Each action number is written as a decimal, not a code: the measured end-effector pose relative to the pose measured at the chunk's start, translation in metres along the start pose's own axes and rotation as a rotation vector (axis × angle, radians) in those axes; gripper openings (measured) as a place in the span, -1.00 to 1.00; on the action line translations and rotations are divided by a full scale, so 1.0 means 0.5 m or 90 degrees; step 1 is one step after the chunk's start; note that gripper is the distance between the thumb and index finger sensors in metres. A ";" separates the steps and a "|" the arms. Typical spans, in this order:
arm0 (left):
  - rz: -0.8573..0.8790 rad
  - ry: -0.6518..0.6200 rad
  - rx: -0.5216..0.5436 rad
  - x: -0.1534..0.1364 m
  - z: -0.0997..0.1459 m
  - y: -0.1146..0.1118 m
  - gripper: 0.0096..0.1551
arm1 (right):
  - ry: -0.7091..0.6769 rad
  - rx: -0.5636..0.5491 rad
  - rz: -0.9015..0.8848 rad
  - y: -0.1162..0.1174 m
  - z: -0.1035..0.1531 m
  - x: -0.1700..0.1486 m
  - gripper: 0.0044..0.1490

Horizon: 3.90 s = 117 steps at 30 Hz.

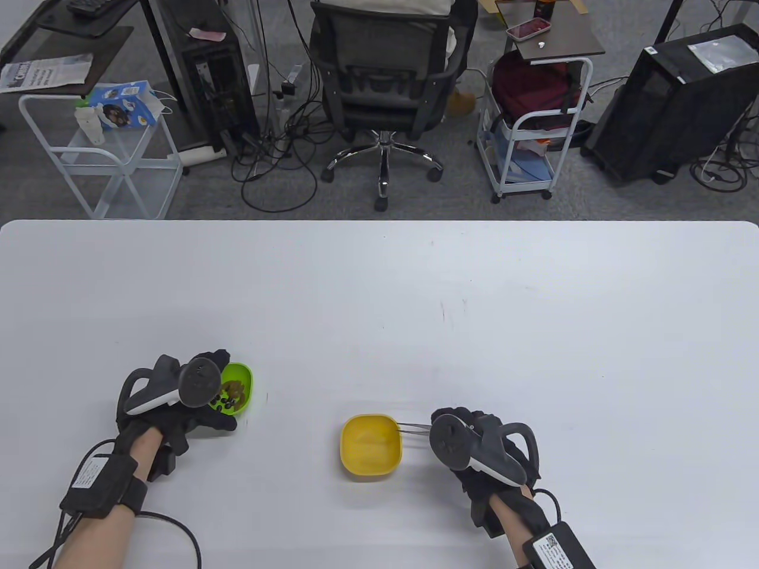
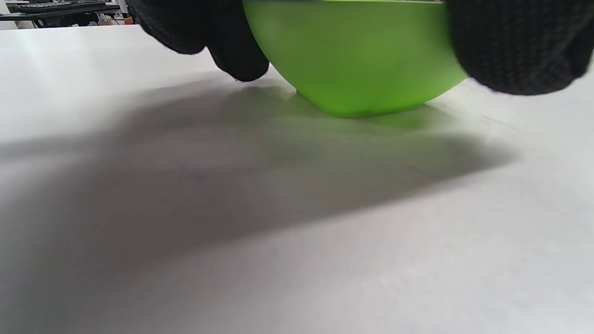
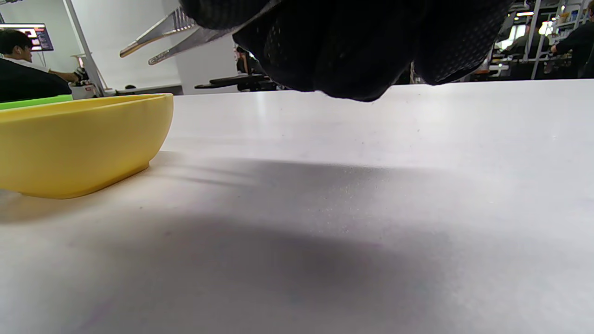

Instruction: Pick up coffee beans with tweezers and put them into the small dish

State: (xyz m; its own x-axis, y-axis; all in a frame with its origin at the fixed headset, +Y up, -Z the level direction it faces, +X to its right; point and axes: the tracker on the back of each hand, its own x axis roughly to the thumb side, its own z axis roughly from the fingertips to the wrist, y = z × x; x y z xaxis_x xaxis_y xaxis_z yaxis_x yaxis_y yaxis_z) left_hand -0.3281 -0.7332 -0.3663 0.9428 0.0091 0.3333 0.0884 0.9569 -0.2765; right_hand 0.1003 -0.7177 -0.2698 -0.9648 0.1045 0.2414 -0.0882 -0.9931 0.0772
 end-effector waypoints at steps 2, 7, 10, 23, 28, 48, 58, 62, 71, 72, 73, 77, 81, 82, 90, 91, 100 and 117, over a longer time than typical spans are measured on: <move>0.002 -0.005 0.015 0.000 0.003 -0.002 0.54 | 0.000 -0.001 -0.001 0.000 0.000 0.000 -0.42; -0.015 -0.021 0.029 0.015 0.016 0.001 0.52 | 0.000 0.000 -0.006 0.000 -0.002 -0.001 -0.42; -0.006 -0.035 0.048 0.030 0.032 0.007 0.51 | -0.001 -0.003 -0.006 -0.001 -0.002 -0.001 -0.42; -0.033 -0.097 0.105 0.121 0.107 0.017 0.50 | 0.003 -0.008 -0.029 -0.002 -0.002 -0.010 -0.42; -0.034 -0.121 0.130 0.163 0.134 0.037 0.50 | 0.005 -0.007 -0.030 -0.002 0.000 -0.013 -0.42; -0.055 -0.165 0.165 0.265 0.150 0.015 0.48 | 0.006 -0.012 -0.030 -0.003 0.001 -0.011 -0.42; -0.065 -0.181 0.160 0.284 0.158 0.008 0.47 | -0.023 -0.061 -0.041 -0.020 0.005 0.012 -0.42; -0.070 -0.184 0.155 0.290 0.155 0.005 0.47 | -0.051 -0.082 -0.018 -0.034 0.003 0.045 -0.42; -0.061 -0.186 0.152 0.292 0.155 0.005 0.47 | -0.130 -0.115 0.025 -0.067 -0.014 0.154 -0.41; -0.061 -0.185 0.152 0.291 0.155 0.005 0.47 | -0.138 -0.113 0.025 -0.067 -0.018 0.168 -0.43; -0.060 -0.185 0.151 0.291 0.154 0.005 0.47 | -0.142 -0.113 0.026 -0.066 -0.021 0.176 -0.41; -0.062 -0.181 0.141 0.291 0.151 0.002 0.48 | -0.166 -0.119 0.052 -0.056 -0.035 0.219 -0.43; -0.055 -0.178 0.140 0.288 0.149 0.004 0.48 | -0.181 -0.138 0.101 -0.048 -0.037 0.245 -0.43; -0.053 -0.178 0.141 0.287 0.149 0.005 0.48 | -0.183 -0.160 0.119 -0.046 -0.037 0.249 -0.43; -0.054 -0.179 0.143 0.289 0.149 0.006 0.47 | -0.200 -0.208 0.142 -0.040 -0.037 0.269 -0.44; -0.054 -0.179 0.142 0.289 0.149 0.006 0.47 | -0.202 -0.211 0.146 -0.040 -0.037 0.271 -0.44; -0.055 -0.182 0.144 0.293 0.149 0.004 0.48 | -0.214 -0.217 0.178 -0.027 -0.037 0.287 -0.44; -0.057 -0.188 0.146 0.299 0.150 0.002 0.48 | -0.218 -0.222 0.235 -0.021 -0.035 0.304 -0.45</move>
State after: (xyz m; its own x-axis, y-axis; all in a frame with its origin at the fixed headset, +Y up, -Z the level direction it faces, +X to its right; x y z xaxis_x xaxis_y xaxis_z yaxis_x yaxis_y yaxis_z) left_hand -0.2114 -0.7091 -0.2489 0.7982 -0.0257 0.6018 0.0600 0.9975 -0.0371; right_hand -0.0498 -0.6924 -0.2509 -0.8183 -0.2955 0.4931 0.1043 -0.9199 -0.3780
